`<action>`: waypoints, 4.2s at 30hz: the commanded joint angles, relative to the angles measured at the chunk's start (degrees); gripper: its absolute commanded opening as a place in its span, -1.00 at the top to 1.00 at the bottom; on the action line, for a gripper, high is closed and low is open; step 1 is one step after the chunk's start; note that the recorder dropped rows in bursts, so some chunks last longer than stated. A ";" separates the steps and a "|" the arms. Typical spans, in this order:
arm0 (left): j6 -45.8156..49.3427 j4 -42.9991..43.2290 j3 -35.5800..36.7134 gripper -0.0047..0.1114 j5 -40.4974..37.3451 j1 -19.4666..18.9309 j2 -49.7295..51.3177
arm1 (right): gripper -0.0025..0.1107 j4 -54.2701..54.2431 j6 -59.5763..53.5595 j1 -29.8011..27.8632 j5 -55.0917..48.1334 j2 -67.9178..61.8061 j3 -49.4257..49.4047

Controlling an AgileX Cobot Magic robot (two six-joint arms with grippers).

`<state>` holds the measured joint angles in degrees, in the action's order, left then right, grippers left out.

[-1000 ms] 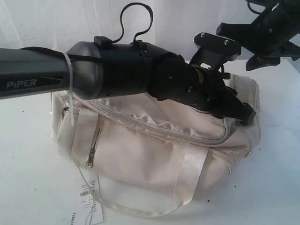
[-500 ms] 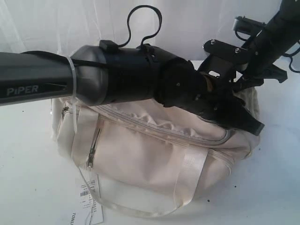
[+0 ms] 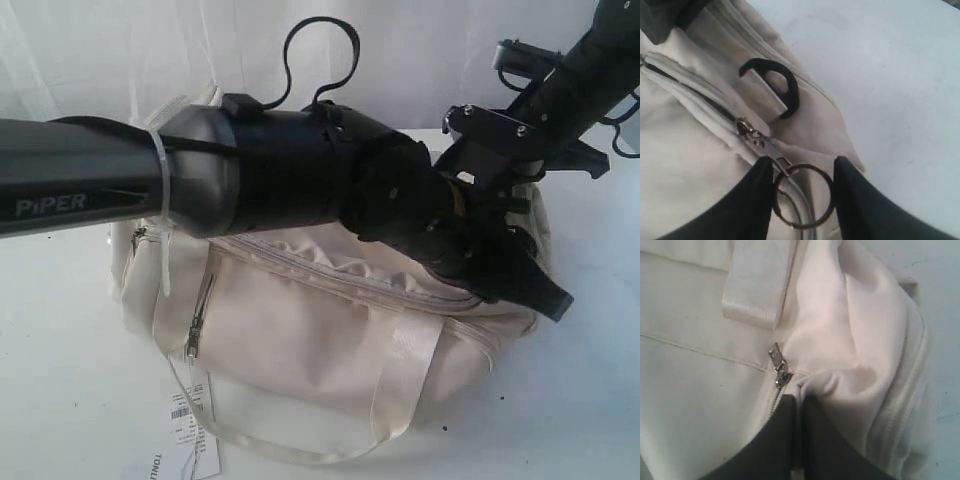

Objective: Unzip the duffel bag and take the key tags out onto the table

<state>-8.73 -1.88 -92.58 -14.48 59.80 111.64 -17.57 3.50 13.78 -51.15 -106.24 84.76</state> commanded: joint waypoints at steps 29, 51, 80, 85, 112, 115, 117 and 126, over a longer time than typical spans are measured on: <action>3.04 2.48 -0.12 0.60 -33.09 3.56 -4.31 | 0.96 -0.07 -0.93 -0.21 0.34 -0.12 -0.14; -7.92 35.10 -0.12 0.60 -54.96 2.96 -4.31 | 0.96 0.04 -2.28 -0.21 -0.24 -0.12 -0.14; -10.30 44.55 16.19 0.60 -55.49 -7.40 -18.76 | 0.96 0.04 -2.28 -0.21 -0.56 -0.12 -0.14; -10.81 47.84 20.34 0.60 -52.32 -11.15 -23.48 | 0.96 0.04 -5.29 -0.21 -1.01 -0.12 -0.14; -3.01 34.54 22.89 0.60 -40.41 -15.75 -28.38 | -0.04 -6.64 -22.24 0.03 -4.16 13.19 -0.14; -3.01 32.28 22.89 0.60 -40.03 -15.75 -28.38 | 0.01 -11.86 -29.53 0.60 -7.28 15.99 -0.14; -3.01 31.77 22.89 0.60 -39.96 -15.75 -28.68 | 0.09 -13.17 -33.47 2.18 -10.18 17.62 -0.14; -3.01 31.48 22.89 0.60 -39.66 -15.75 -33.40 | 0.70 -13.72 -39.72 17.16 -14.55 21.35 -0.96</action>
<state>-11.51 30.23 -70.01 -53.01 44.12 80.22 -30.85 -34.27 26.64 -65.54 -86.13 84.66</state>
